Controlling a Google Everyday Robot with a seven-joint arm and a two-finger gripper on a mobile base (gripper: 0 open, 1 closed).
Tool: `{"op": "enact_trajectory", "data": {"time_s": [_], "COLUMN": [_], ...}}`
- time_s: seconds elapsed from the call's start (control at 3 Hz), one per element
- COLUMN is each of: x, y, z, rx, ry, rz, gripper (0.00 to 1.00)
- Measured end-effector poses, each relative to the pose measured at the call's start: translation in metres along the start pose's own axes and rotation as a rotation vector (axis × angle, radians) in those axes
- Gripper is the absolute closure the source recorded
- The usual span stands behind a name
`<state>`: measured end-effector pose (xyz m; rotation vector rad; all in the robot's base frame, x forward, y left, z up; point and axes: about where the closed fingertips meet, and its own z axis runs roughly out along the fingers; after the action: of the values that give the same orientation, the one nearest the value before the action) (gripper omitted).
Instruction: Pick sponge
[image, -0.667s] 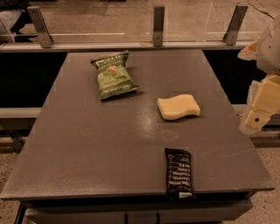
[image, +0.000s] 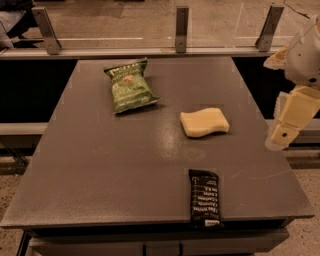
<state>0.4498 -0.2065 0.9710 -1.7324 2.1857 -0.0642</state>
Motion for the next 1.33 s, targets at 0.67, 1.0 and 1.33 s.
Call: {"op": "enact_trajectory", "data": {"time_s": [0.67, 1.0, 1.33], "x": [-0.052, -0.064, -0.068], "y": [-0.043, -0.063, -0.069], "z": [0.060, 0.088, 0.118], "rx": [-0.025, -0.057, -0.092], "ry": [-0.045, -0.055, -0.060], "rz": [-0.070, -0.073, -0.050], "gripper": [0.00, 0.00, 0.00]}}
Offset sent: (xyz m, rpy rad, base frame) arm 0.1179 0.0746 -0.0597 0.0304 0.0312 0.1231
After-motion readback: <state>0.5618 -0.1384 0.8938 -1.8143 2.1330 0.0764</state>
